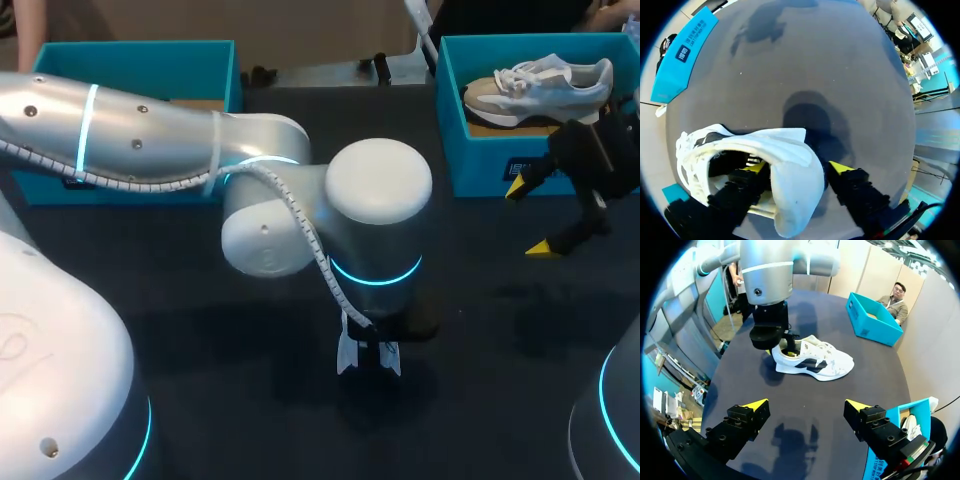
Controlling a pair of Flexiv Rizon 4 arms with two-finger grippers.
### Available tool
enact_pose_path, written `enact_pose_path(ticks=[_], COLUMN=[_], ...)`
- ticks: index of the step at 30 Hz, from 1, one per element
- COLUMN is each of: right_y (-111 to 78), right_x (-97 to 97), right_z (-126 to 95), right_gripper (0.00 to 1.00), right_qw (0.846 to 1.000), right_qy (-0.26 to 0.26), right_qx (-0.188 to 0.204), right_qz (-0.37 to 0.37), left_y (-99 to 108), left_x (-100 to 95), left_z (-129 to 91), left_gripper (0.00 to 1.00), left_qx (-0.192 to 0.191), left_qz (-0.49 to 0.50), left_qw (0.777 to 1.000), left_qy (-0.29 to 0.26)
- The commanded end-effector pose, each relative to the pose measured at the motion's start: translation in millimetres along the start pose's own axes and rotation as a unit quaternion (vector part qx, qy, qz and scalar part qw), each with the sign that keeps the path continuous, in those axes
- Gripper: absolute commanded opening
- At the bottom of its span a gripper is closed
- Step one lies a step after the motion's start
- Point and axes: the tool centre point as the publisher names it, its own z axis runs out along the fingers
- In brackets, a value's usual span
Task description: Take the shoe out of the shoebox, open the shoe tongue, remove and reinsert the insole, then place the shoe into the shoebox
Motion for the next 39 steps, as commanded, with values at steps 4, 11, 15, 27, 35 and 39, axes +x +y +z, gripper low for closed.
enact_pose_path(ticks=[4, 11, 15, 27, 35, 39], right_y=[0.3, 0.3, 0.3, 0.3, 0.3, 0.3], right_x=[-0.4, -0.4, -0.4, -0.4, -0.4, -0.4], right_z=[1, 1, 1, 1, 1, 1], right_gripper=[1.00, 1.00, 1.00, 1.00, 1.00, 1.00], right_qw=[1.000, 1.000, 1.000, 1.000, 1.000, 1.000], right_qy=[0.000, 0.000, 0.000, 0.000, 0.000, 0.000], right_qx=[0.001, 0.001, 0.001, 0.001, 0.001, 0.001], right_qz=[0.001, 0.001, 0.001, 0.001, 0.001, 0.001], left_y=[4, 5, 9, 22, 34, 42], left_x=[0.3, 1.9, 3.1, 2.2, -4.8, -8.9], left_z=[2, 4, 0, -66, -133, -163], left_gripper=[0.00, 0.00, 0.00, 0.00, 0.00, 0.00], left_qx=[-0.001, -0.010, -0.017, -0.038, -0.021, -0.011], left_qz=[0.002, 0.007, 0.009, 0.006, -0.010, -0.010], left_qw=[1.000, 0.999, 0.999, 0.998, 0.997, 0.996], left_qy=[0.014, 0.036, 0.048, 0.056, 0.080, 0.085])
